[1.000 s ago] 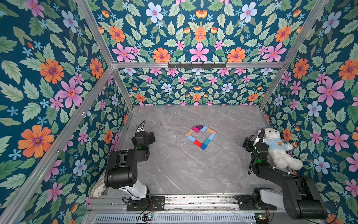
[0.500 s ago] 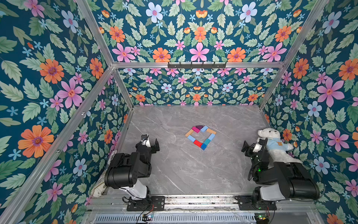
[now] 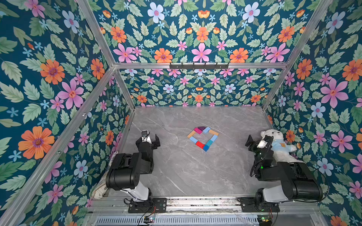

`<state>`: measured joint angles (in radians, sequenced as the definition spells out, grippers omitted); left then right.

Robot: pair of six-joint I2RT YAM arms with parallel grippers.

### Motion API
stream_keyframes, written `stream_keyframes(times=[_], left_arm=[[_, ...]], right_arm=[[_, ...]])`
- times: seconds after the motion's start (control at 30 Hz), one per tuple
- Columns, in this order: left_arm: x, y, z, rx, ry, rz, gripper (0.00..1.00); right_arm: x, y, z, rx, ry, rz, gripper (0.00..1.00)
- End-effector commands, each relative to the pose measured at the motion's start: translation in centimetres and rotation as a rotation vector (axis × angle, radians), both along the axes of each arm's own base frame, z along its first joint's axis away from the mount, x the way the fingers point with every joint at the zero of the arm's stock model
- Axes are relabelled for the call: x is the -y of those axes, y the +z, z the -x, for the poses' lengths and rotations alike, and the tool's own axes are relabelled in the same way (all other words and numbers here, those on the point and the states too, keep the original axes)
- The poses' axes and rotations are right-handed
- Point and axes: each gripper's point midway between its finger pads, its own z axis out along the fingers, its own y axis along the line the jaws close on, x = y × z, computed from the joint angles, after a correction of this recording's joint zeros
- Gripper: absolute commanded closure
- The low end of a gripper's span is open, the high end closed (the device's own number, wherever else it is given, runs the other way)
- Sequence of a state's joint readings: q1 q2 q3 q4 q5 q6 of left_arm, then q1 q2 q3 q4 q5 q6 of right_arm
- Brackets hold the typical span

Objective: Assemble a heart with building blocks
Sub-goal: Reset both arms

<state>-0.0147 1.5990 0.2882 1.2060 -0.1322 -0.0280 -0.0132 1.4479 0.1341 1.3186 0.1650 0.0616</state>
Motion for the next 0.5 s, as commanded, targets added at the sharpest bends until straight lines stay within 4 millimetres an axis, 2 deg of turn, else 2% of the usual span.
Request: stream_keyframes(times=[0.0, 0.47], left_arm=[[-0.15, 0.05, 0.1, 0.002, 0.009, -0.003, 0.0], [-0.14, 0.17, 0.08, 0.006, 0.008, -0.003, 0.0]], right_arm=[[0.03, 0.38, -0.07, 0.014, -0.002, 0.008, 0.01], [-0.07, 0.39, -0.11, 0.013, 0.004, 0.009, 0.01]])
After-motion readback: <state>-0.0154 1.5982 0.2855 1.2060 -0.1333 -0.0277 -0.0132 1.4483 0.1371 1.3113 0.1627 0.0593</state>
